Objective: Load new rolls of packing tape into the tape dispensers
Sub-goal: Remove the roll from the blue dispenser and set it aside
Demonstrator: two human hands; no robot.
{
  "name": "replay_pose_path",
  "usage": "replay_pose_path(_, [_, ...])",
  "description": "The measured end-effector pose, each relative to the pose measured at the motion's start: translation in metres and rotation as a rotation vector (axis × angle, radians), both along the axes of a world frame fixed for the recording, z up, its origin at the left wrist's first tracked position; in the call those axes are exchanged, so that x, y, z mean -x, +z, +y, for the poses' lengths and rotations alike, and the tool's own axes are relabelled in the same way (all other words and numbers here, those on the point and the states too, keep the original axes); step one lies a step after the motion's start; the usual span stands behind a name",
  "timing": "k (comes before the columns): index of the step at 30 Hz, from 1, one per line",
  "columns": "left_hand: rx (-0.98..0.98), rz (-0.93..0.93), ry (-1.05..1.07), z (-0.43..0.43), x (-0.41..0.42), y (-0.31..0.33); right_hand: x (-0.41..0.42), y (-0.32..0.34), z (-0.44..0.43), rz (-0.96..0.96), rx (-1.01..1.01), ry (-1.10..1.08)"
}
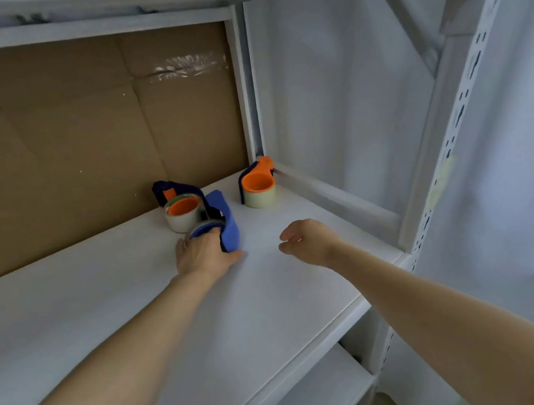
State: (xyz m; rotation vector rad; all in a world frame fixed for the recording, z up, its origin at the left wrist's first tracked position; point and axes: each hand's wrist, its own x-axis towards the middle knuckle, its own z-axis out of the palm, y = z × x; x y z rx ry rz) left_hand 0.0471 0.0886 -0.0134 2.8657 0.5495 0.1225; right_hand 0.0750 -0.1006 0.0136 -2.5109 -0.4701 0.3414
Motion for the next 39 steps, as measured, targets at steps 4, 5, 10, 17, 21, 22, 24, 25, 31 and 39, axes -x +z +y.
replay_pose_path(4, [0.014, -0.073, 0.021, -0.013, -0.006, -0.007, -0.031, -0.007, 0.009, 0.112, -0.111, 0.037])
replay_pose_path(5, [0.021, -0.090, 0.025, -0.018, -0.008, -0.008, -0.038, -0.008, 0.010, 0.154, -0.173, 0.019])
replay_pose_path(10, [-0.013, -0.162, 0.016, -0.069, -0.016, -0.011, -0.069, -0.009, 0.002, 0.376, -0.449, -0.059])
replay_pose_path(17, [-0.095, -0.126, 0.057, -0.160, -0.028, -0.007, -0.091, -0.017, -0.034, 0.287, -0.411, 0.112])
replay_pose_path(21, [0.059, -0.140, 0.058, -0.173, -0.012, -0.002, -0.090, -0.021, -0.044, 0.225, -0.392, 0.225])
replay_pose_path(22, [0.108, -0.156, 0.051, -0.171, -0.006, -0.004, -0.089, -0.022, -0.046, 0.219, -0.393, 0.251])
replay_pose_path(24, [0.132, -0.184, 0.039, -0.168, 0.007, -0.007, -0.085, -0.023, -0.050, 0.196, -0.388, 0.296])
replay_pose_path(25, [0.112, -0.187, 0.037, -0.167, 0.012, -0.010, -0.083, -0.024, -0.051, 0.176, -0.377, 0.315])
replay_pose_path(31, [0.016, -0.163, 0.034, -0.163, 0.024, -0.017, -0.077, -0.019, -0.062, 0.118, -0.279, 0.341])
replay_pose_path(39, [0.156, -0.389, -0.045, -0.153, 0.043, -0.015, -0.072, -0.008, -0.074, -0.051, -0.115, 0.427])
